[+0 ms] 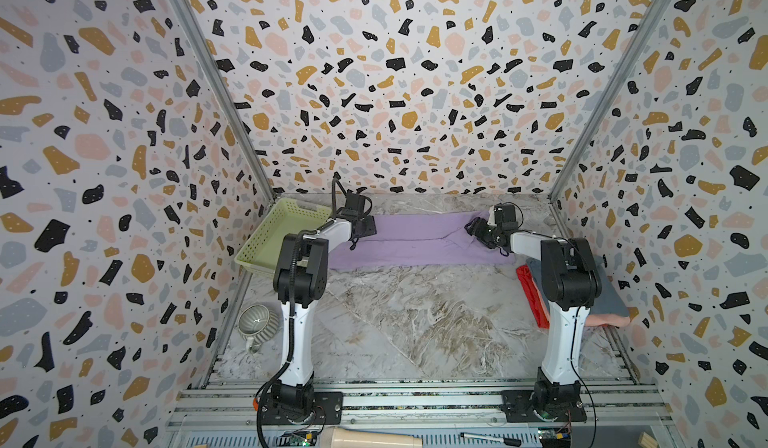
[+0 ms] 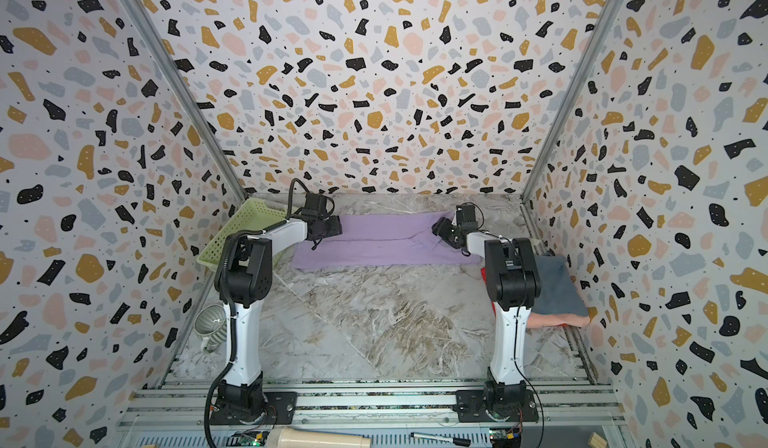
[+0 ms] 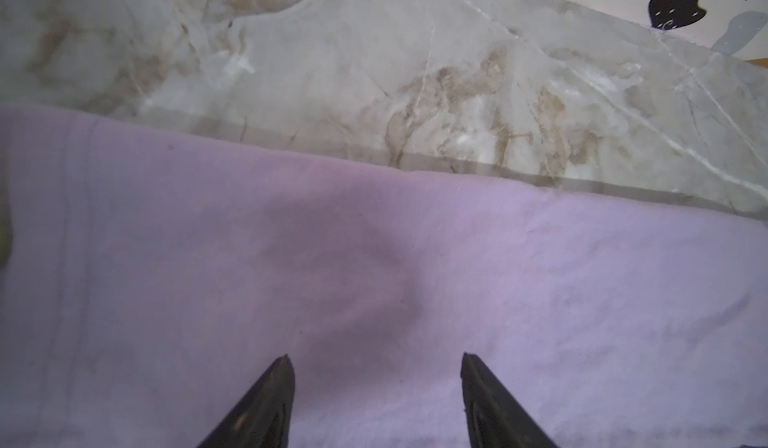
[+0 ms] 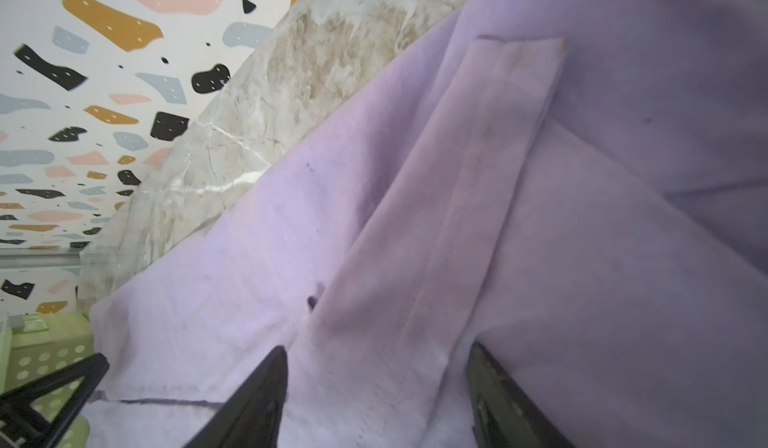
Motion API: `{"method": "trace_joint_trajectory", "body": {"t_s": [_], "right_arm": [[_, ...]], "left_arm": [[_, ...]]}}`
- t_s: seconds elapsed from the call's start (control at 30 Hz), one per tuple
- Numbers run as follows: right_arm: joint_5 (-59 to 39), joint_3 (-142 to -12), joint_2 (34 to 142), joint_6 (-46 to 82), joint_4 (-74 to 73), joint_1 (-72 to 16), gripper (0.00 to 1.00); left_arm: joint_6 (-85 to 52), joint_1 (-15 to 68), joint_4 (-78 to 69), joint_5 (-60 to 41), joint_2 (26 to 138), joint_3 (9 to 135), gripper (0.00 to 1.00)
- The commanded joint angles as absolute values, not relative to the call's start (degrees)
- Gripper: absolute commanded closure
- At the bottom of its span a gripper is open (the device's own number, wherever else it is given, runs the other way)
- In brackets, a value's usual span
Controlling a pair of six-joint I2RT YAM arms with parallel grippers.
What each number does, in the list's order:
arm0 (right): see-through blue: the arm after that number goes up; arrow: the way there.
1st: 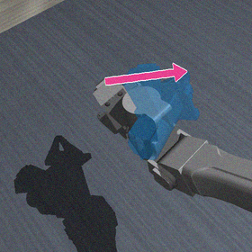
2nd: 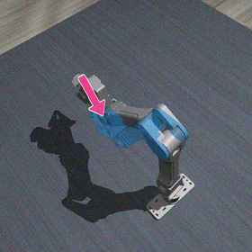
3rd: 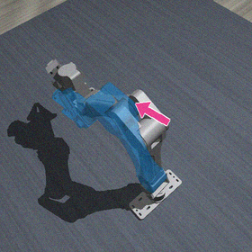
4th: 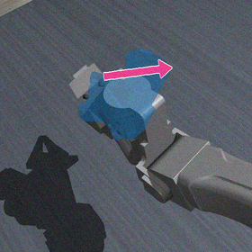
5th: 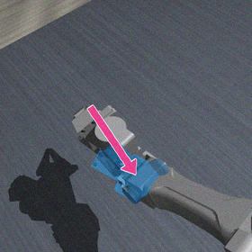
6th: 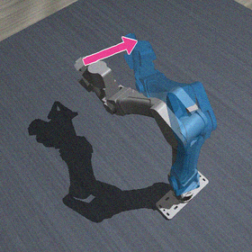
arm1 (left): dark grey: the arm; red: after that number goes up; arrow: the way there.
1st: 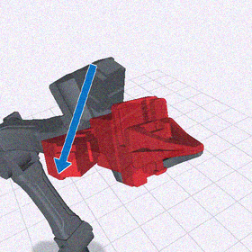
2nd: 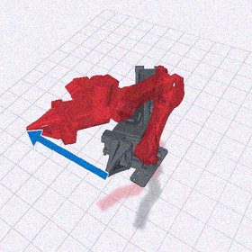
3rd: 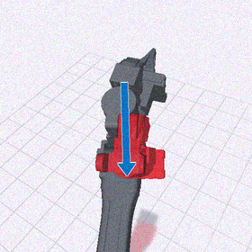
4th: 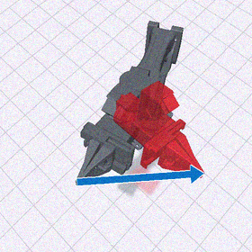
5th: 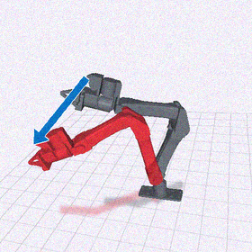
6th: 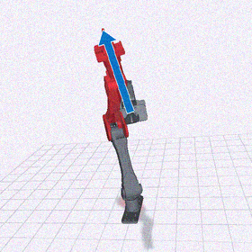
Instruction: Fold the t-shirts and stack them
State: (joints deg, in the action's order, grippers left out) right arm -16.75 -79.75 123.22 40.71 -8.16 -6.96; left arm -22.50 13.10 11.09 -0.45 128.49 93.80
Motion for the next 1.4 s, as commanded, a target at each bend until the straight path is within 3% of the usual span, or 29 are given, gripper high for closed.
{"method": "trace_joint_trajectory", "body": {"t_s": [0.0, 0.33, 0.53, 0.7, 0.87, 1.37], "right_arm": [[-17.86, -83.87, 127.29, 42.63, -5.94, -6.06, 0.3], [-23.77, -100.71, 137.52, 41.46, -5.62, -4.1, 0.3], [-30.77, -109.97, 144.41, 43.0, -9.54, -5.44, 0.3], [-36.9, -117.94, 149.88, 44.42, -12.69, -8.25, 0.3], [-39.9, -121.4, 152.73, 46.32, -16.84, -12.38, 0.3], [-46.1, -125.78, 155.97, 46.41, -27.7, -15.79, 0.31]], "left_arm": [[-23.97, 12.71, 11.94, -1.87, 128.65, 90.23, 0.36], [-32.3, 15.53, 0.36, -11.24, 113.81, 62.79, 0.36], [-33.53, 26.48, -0.59, -17.38, 105.1, 49.8, 0.36], [-30.94, 39.84, 3.98, -19.97, 103.38, 47.82, 0.36], [-33.31, 47.23, 1.68, -23.5, 104.73, 47.26, 0.36], [-37.4, 49.22, -3.79, -24.88, 95.06, 43.33, 0.36]]}}
